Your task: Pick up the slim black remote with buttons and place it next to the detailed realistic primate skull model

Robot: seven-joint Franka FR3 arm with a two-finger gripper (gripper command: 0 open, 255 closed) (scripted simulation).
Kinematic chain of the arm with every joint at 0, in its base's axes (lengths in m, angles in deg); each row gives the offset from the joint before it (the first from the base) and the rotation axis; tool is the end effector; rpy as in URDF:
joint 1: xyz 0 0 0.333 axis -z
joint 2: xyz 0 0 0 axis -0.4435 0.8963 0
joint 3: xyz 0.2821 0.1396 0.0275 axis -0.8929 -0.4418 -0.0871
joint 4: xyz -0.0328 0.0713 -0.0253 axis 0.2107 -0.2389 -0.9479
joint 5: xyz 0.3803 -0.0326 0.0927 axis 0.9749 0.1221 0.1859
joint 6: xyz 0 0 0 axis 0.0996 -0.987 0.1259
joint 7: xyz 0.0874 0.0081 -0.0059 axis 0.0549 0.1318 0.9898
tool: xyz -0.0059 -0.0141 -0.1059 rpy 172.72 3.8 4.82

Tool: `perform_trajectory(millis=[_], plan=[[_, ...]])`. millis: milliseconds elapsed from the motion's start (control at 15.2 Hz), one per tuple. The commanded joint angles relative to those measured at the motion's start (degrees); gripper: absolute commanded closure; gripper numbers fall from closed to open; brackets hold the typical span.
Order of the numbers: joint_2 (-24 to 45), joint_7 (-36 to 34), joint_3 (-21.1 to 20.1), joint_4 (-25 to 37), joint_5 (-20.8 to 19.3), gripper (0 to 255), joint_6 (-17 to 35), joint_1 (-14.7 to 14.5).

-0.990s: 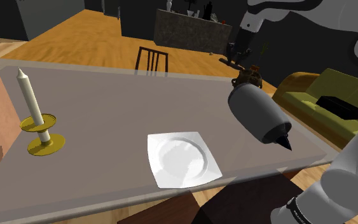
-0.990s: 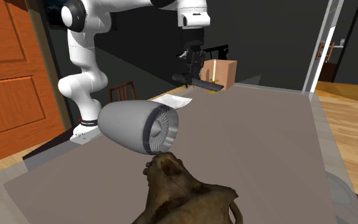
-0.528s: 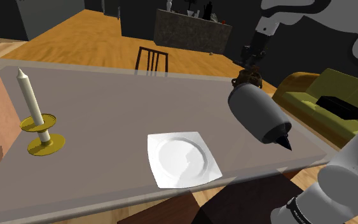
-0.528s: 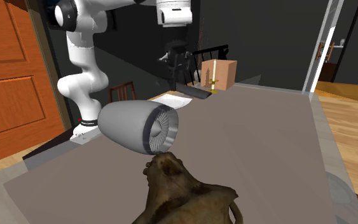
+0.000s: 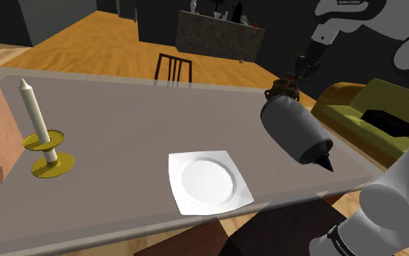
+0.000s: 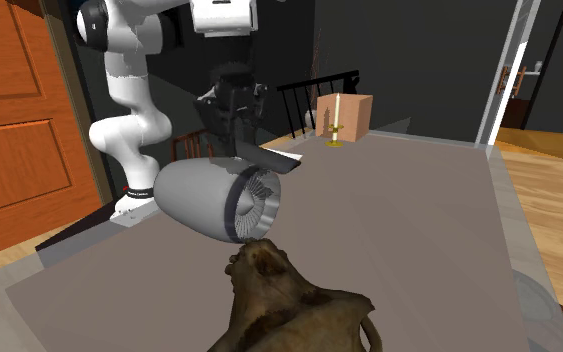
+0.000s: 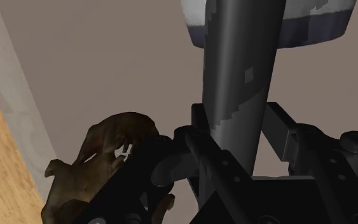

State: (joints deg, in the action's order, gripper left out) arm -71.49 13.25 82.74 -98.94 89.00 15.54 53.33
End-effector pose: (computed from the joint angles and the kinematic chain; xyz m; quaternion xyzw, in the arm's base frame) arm 0.5109 -0.3609 0.5787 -0.9759 0.2146 -0.0042 0.0406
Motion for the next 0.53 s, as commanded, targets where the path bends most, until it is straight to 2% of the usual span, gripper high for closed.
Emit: perform_trajectory(millis=[0,462], plan=[[1.84,2.53,0.88,2.42,0.5,255,-0.84,1.73],[9.45,10.97,3.5,13.41,2.64,255,-5.17,8.81]])
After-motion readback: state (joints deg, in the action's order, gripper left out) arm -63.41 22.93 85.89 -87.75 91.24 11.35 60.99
